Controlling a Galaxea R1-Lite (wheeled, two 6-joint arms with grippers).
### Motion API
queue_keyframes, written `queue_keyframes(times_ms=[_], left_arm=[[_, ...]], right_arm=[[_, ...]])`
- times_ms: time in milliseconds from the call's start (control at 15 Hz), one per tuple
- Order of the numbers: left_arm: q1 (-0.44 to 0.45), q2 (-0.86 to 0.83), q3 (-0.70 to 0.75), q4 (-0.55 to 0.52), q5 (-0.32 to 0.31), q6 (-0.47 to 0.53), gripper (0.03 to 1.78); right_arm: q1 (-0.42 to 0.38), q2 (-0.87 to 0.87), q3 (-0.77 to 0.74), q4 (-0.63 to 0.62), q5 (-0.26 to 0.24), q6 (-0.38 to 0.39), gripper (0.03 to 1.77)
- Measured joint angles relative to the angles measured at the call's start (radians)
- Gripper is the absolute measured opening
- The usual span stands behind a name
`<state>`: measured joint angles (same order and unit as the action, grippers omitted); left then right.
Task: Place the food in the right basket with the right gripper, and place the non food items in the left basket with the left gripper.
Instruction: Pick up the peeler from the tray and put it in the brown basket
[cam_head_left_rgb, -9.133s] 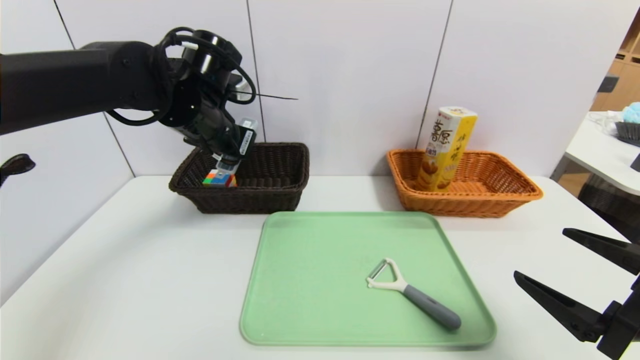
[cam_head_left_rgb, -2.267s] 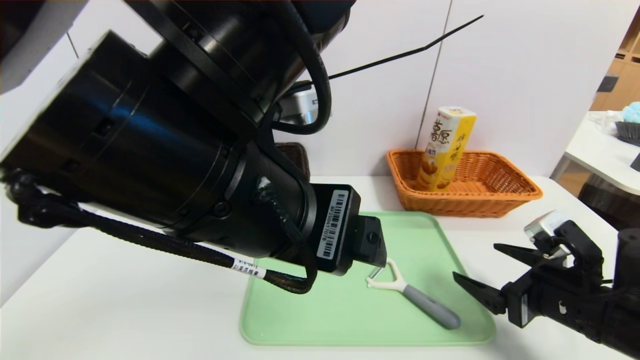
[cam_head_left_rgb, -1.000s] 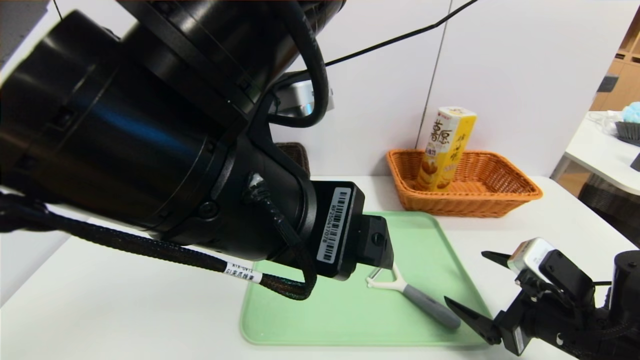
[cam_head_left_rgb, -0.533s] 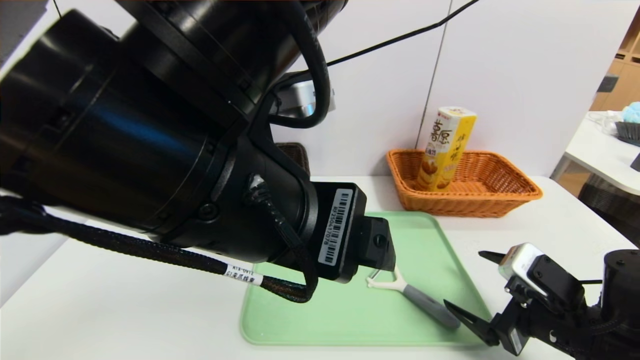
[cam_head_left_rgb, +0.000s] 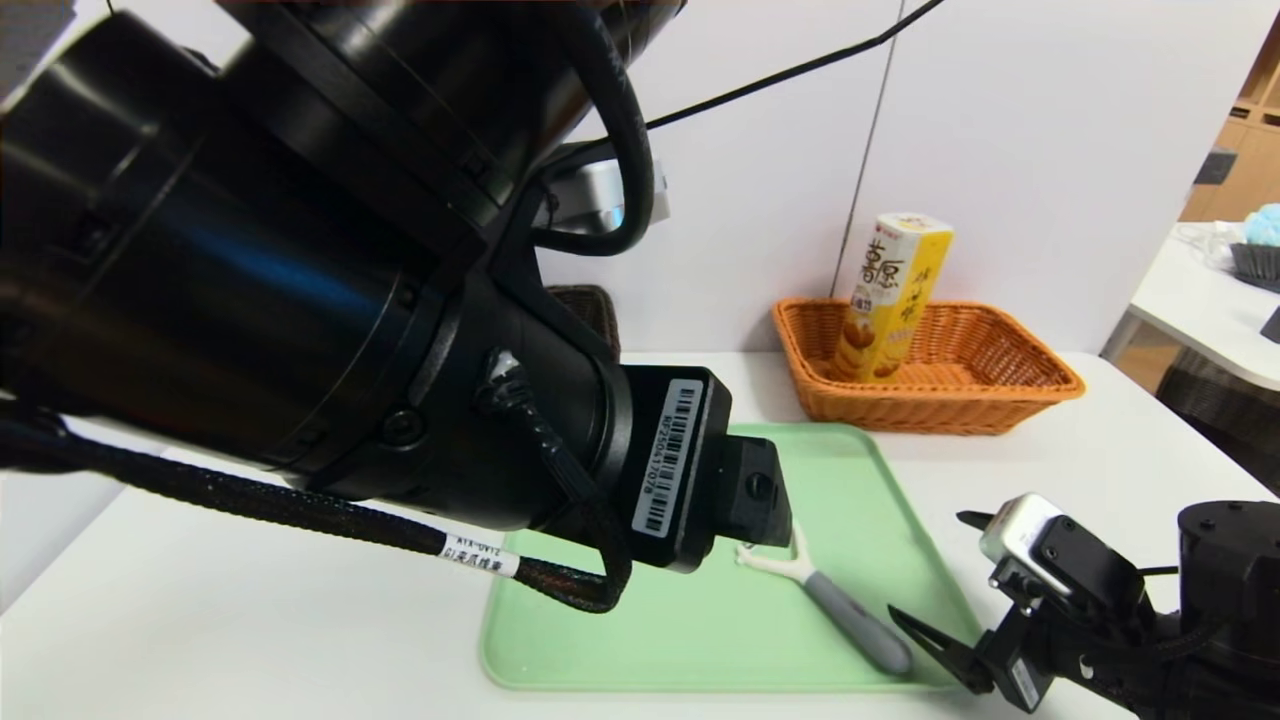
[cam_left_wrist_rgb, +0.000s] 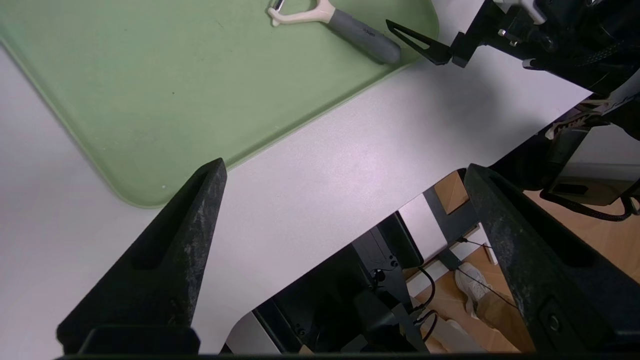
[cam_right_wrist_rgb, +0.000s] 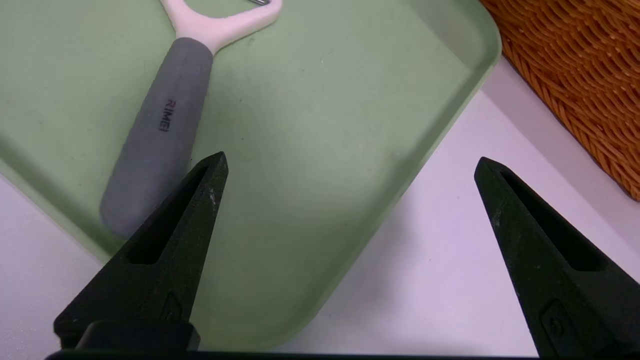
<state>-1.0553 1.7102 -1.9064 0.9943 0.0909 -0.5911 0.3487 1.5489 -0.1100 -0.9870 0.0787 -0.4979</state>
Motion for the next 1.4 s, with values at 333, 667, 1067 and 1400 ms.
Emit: queue_keyframes(times_ms=[333, 667, 1067, 1400], left_arm=[[-0.002, 0.002, -0.002, -0.001, 0.0, 0.0, 1.69], [-0.003, 0.003, -0.002, -0.001, 0.001, 0.0, 1.69], [-0.003, -0.004, 0.004, -0.001, 0.001, -0.001, 1.69], [-0.001, -0.011, 0.01, 0.0, 0.002, -0.002, 1.69]], right_arm=[[0.001, 0.002, 0.001, -0.002, -0.002, 0.002, 1.69], [0.071, -0.001, -0.023, -0.004, -0.033, 0.004, 1.69], [0.132, 0.009, -0.054, -0.001, -0.059, 0.012, 1.69], [0.116, 0.027, -0.051, -0.003, -0.063, 0.012, 1.69]])
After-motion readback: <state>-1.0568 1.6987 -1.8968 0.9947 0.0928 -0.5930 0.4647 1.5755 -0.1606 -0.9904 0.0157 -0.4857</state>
